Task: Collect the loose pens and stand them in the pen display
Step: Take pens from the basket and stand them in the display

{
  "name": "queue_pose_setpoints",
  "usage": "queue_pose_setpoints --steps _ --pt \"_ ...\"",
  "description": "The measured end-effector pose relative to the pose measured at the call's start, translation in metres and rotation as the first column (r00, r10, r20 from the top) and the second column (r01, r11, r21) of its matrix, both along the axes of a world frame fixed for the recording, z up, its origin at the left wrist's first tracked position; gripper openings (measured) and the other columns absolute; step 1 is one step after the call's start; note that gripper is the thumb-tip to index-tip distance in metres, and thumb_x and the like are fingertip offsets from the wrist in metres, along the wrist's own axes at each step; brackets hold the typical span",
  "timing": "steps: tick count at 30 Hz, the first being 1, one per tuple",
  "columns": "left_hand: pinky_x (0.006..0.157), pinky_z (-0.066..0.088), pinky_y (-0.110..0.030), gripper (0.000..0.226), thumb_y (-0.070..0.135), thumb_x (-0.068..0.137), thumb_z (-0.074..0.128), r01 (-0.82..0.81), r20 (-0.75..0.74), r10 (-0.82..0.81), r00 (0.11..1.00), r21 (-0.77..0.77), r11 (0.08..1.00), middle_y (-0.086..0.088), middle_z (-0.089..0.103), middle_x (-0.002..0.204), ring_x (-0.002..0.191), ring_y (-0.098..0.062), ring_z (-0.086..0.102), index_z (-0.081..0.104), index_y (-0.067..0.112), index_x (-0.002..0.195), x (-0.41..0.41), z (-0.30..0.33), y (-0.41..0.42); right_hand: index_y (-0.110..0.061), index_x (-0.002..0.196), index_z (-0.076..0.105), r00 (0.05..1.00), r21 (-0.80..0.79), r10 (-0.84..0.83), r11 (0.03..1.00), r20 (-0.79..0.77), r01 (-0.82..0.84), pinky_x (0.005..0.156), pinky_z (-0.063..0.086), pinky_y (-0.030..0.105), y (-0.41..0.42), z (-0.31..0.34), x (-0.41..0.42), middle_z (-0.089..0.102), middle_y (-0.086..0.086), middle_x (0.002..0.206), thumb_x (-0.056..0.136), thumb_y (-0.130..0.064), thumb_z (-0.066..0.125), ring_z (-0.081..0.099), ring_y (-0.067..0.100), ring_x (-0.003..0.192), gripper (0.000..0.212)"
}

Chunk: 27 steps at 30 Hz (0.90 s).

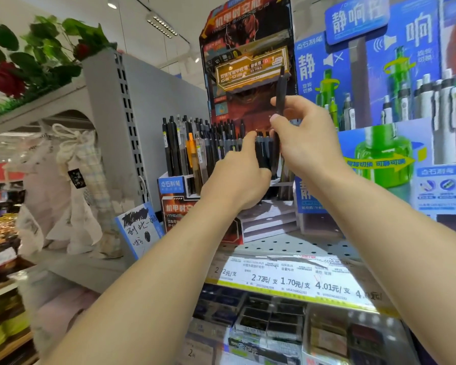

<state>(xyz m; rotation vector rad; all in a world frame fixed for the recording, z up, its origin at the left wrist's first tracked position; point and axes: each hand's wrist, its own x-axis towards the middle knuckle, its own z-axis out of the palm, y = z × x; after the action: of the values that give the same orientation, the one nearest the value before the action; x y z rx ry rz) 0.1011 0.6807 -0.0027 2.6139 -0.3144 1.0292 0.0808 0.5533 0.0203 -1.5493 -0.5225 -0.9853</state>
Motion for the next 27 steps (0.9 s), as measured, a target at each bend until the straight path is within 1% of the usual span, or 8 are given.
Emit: queue_pose_setpoints --steps 3,8,12,16,20,22,24,27 --pt "0.075 0.052 -0.042 0.080 0.035 0.088 0.049 -0.004 -0.087 0.006 0.996 0.020 1.000 -0.002 0.050 0.086 0.083 -0.033 0.057 0.006 0.040 0.155 -0.002 0.001 -0.003 -0.022 0.123 0.068 0.998 -0.036 -0.055 0.998 -0.003 0.055 0.095 0.053 0.046 -0.005 -0.001 -0.003 0.071 0.002 0.109 0.096 -0.019 0.057 0.066 0.024 0.103 0.029" --pt "0.075 0.057 -0.044 0.086 0.035 0.087 0.051 0.028 -0.136 -0.022 0.991 0.038 0.999 -0.005 0.055 0.087 0.079 -0.030 0.062 0.000 0.038 0.156 0.001 0.004 -0.001 -0.014 0.114 0.069 0.994 -0.086 -0.103 0.991 0.041 0.106 0.091 0.054 0.051 -0.004 -0.004 -0.002 0.071 0.010 0.105 0.094 -0.017 0.058 0.066 0.029 0.098 0.023" --pt "0.067 0.054 -0.038 0.088 0.033 0.091 0.053 0.076 -0.205 -0.066 0.976 0.043 0.996 -0.014 0.063 0.102 0.078 -0.030 0.063 -0.004 0.034 0.157 0.002 0.011 0.002 -0.028 0.134 0.059 0.993 -0.082 -0.107 0.991 0.045 0.110 0.083 0.055 0.056 -0.003 -0.004 -0.002 0.063 -0.013 0.089 0.093 -0.015 0.061 0.066 0.031 0.090 0.043" --pt "0.050 0.046 -0.031 0.092 0.028 0.096 0.051 0.136 -0.252 -0.128 0.959 0.012 0.991 -0.010 0.065 0.084 0.064 -0.024 0.065 -0.017 0.026 0.157 -0.006 0.020 0.003 -0.042 0.150 0.037 0.985 -0.117 -0.159 0.979 0.065 0.166 0.080 0.058 0.055 -0.004 -0.006 0.000 0.059 -0.019 0.086 0.091 -0.013 0.063 0.068 0.020 0.073 0.071" --pt "0.045 0.046 -0.027 0.089 0.031 0.095 0.052 0.183 -0.076 -0.184 0.980 -0.021 0.983 0.005 0.061 0.072 0.059 -0.014 0.064 -0.012 0.030 0.158 -0.026 0.014 0.019 -0.049 0.154 0.025 0.972 -0.169 -0.216 0.959 0.090 0.229 0.070 0.060 0.055 -0.005 -0.010 -0.001 0.064 0.005 0.085 0.091 -0.009 0.064 0.067 0.028 0.065 0.084" --pt "0.060 0.052 -0.025 0.079 0.037 0.093 0.054 0.285 0.071 -0.278 0.958 -0.104 0.953 0.011 0.061 0.088 0.068 -0.007 0.065 0.007 0.036 0.157 -0.036 0.002 0.035 -0.053 0.152 0.025 0.966 -0.208 -0.240 0.944 0.097 0.256 0.071 0.062 0.053 -0.004 -0.011 -0.001 0.065 -0.005 0.096 0.092 -0.011 0.065 0.068 0.026 0.066 0.084" --pt "0.070 0.053 -0.026 0.063 0.035 0.091 0.056 0.390 0.341 -0.334 0.879 -0.109 0.914 0.014 0.062 0.105 0.081 -0.004 0.064 0.035 0.031 0.150 -0.042 -0.016 0.056 -0.056 0.149 0.027 0.953 -0.236 -0.287 0.924 0.097 0.302 0.075 0.062 0.049 -0.005 -0.012 0.000 0.058 -0.019 0.095 0.092 -0.014 0.067 0.069 0.021 0.064 0.081" --pt "0.091 0.049 -0.034 0.044 0.027 0.089 0.059 0.374 0.637 -0.271 0.722 -0.031 0.927 0.003 0.062 0.119 0.110 -0.012 0.056 0.060 0.015 0.131 -0.034 -0.045 0.085 -0.055 0.147 0.030 0.928 -0.294 -0.353 0.881 0.117 0.372 0.081 0.057 0.039 -0.005 -0.016 0.000 0.057 -0.018 0.097 0.091 -0.016 0.069 0.068 0.007 0.062 0.079"
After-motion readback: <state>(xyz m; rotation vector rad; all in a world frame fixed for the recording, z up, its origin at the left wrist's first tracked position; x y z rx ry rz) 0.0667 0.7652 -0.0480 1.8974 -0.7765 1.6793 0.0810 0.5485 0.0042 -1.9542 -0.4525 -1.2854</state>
